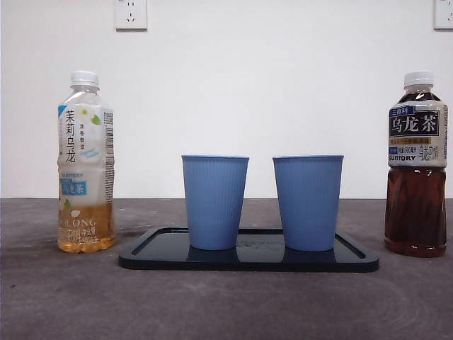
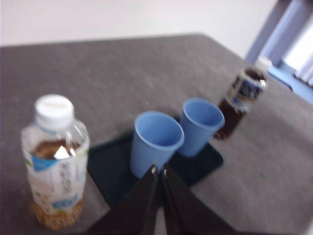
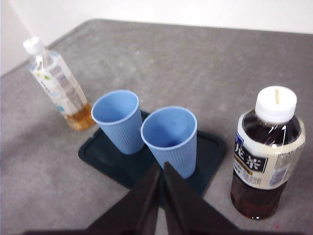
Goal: Pour the drink into the cup
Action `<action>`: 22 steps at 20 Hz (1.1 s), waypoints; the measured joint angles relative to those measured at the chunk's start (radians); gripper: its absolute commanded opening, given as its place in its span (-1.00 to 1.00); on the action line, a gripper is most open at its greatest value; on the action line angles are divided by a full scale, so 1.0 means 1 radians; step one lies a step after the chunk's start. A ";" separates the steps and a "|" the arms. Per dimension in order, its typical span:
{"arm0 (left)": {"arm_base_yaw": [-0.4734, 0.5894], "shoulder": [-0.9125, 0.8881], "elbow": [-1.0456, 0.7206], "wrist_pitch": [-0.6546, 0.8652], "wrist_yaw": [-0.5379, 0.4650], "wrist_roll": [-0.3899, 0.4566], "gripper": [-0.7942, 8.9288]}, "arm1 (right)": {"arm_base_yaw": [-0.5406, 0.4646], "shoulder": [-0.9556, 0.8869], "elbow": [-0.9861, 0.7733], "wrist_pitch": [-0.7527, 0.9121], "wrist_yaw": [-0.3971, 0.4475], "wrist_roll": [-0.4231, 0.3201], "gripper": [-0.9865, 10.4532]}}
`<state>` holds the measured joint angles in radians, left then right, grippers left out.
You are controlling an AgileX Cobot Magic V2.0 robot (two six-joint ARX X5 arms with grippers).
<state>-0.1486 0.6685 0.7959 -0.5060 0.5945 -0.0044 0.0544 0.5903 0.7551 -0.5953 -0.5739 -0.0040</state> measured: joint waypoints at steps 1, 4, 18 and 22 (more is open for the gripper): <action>-0.004 0.000 0.000 -0.011 0.002 0.011 -0.76 | 0.000 0.005 0.000 -0.002 0.000 -0.006 -0.81; -0.007 0.000 0.000 -0.017 0.004 0.030 -0.68 | 0.000 0.013 0.000 -0.002 0.000 -0.017 -0.76; -0.007 0.000 0.000 -0.037 0.004 0.039 0.28 | 0.000 0.013 0.000 -0.002 0.003 0.026 0.13; -0.007 0.000 0.000 -0.060 0.004 0.022 0.26 | 0.001 0.029 -0.001 0.003 0.047 0.068 0.13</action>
<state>-0.1558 0.6685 0.7959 -0.5659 0.5987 0.0177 0.0551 0.6197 0.7544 -0.5926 -0.5270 0.0639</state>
